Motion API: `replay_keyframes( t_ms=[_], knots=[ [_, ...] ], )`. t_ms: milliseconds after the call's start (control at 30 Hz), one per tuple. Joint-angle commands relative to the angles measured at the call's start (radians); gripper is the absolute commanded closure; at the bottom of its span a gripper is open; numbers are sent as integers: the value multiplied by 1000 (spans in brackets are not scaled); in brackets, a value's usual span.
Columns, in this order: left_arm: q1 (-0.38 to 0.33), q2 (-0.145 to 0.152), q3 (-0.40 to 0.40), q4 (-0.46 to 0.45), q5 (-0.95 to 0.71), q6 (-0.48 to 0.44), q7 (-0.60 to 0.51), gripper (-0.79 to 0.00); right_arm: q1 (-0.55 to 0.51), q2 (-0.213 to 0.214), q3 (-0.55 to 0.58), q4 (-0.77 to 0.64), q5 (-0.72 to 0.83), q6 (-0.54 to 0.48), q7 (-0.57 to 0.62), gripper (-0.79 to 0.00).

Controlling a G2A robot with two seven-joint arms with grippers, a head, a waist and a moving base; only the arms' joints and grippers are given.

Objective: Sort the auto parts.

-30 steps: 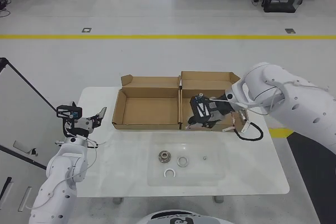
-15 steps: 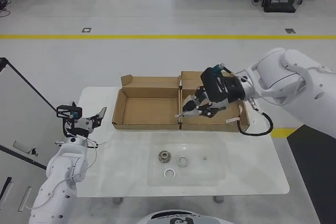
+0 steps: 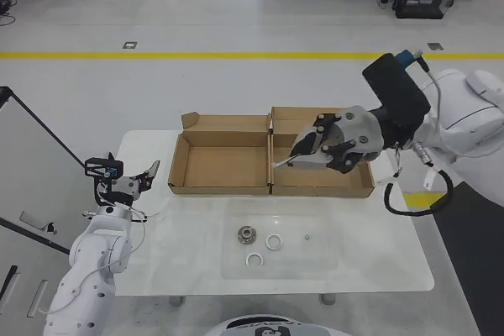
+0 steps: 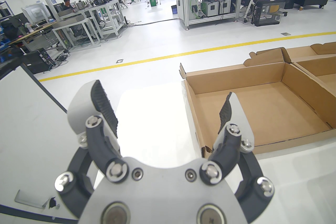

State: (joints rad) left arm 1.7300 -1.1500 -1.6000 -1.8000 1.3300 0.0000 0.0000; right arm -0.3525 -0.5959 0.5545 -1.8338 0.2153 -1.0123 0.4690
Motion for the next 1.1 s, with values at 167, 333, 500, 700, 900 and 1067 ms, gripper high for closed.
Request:
replay_keyframes(
  t_ms=[167, 333, 500, 700, 900, 1067],
  knots=[
    [0, 0, 0, 0, 0, 0, 0, -785, -113, 2, 189, -21, 336, 0, 224, 0],
    [0, 0, 0, 0, 0, 0, 0, -785, -211, -24, 319, -36, 514, 0, 339, 0],
    [0, 0, 0, 0, 0, 0, 0, -785, -268, -42, 370, -52, 566, 0, 339, 0],
    [0, 0, 0, 0, 0, 0, 0, -785, -268, -42, 370, -52, 566, 0, 339, 0],
    [0, 0, 0, 0, 0, 0, 0, -785, -268, -42, 370, -52, 566, 0, 339, 0],
    [0, 0, 0, 0, 0, 0, 0, -785, -268, -42, 370, -52, 566, 0, 339, 0]
  ],
)
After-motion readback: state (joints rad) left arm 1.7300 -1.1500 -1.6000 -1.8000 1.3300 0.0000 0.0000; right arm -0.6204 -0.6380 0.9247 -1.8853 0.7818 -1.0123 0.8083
